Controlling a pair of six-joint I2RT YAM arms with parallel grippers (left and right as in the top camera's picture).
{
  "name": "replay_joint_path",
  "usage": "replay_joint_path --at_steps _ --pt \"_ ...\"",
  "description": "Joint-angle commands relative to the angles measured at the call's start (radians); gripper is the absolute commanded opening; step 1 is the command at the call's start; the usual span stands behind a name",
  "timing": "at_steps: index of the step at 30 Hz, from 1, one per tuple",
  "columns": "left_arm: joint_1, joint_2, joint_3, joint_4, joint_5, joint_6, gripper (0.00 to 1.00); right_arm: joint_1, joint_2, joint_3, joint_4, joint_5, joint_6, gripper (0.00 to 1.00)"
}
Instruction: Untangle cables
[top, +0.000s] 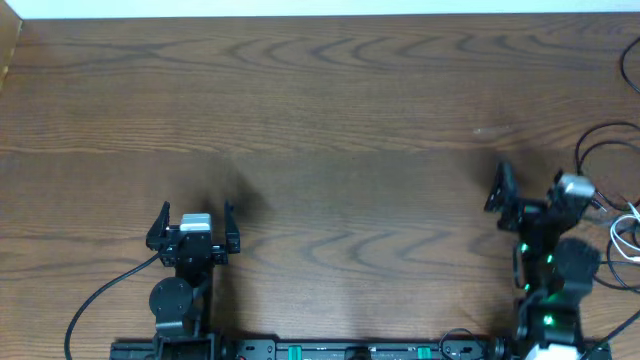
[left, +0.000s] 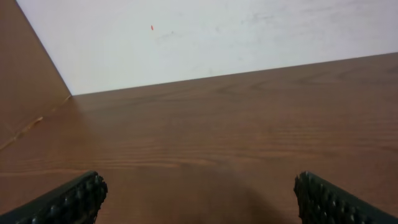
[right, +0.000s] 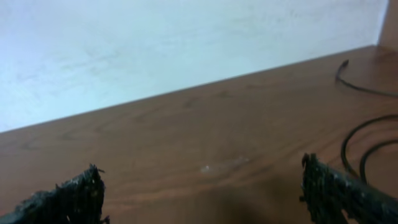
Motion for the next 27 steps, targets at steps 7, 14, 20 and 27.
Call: replay_joint_path --at_steps 7,14,20,27 --pt "0.004 -0.007 -0.016 -0.041 -0.033 -0.009 0.98 0.003 -0.27 -0.109 -0.172 0.026 0.014 0.99" --pt "0.004 -0.007 -0.016 -0.041 -0.033 -0.009 0.98 0.003 -0.363 -0.109 -0.37 0.026 0.003 0.99" --pt "0.004 -0.007 -0.016 -0.041 -0.033 -0.009 0.97 0.003 -0.448 -0.109 -0.428 0.026 -0.096 0.99" --pt "0.004 -0.007 -0.016 -0.041 -0.033 -0.009 0.97 0.003 -0.552 -0.109 -0.429 0.026 -0.195 0.99"
